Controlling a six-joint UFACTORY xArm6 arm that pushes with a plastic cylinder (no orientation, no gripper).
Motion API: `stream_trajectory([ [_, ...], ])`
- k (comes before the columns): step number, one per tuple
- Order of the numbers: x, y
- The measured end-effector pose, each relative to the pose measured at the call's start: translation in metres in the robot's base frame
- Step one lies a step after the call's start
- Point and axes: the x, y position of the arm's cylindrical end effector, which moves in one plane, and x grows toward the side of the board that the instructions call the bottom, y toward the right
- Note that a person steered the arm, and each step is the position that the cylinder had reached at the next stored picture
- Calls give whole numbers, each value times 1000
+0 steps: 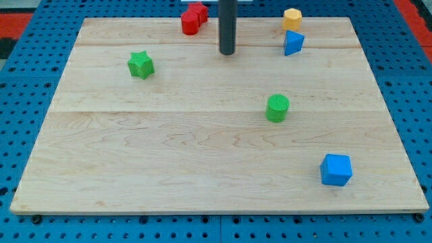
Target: Slide the yellow heart towards the yellow hexagon
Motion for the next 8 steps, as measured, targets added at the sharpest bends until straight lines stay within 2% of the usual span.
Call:
stream_trajectory([
  [2,-3,-13],
  [4,-36,-37],
  [6,-61,-15],
  [8,-66,-3],
])
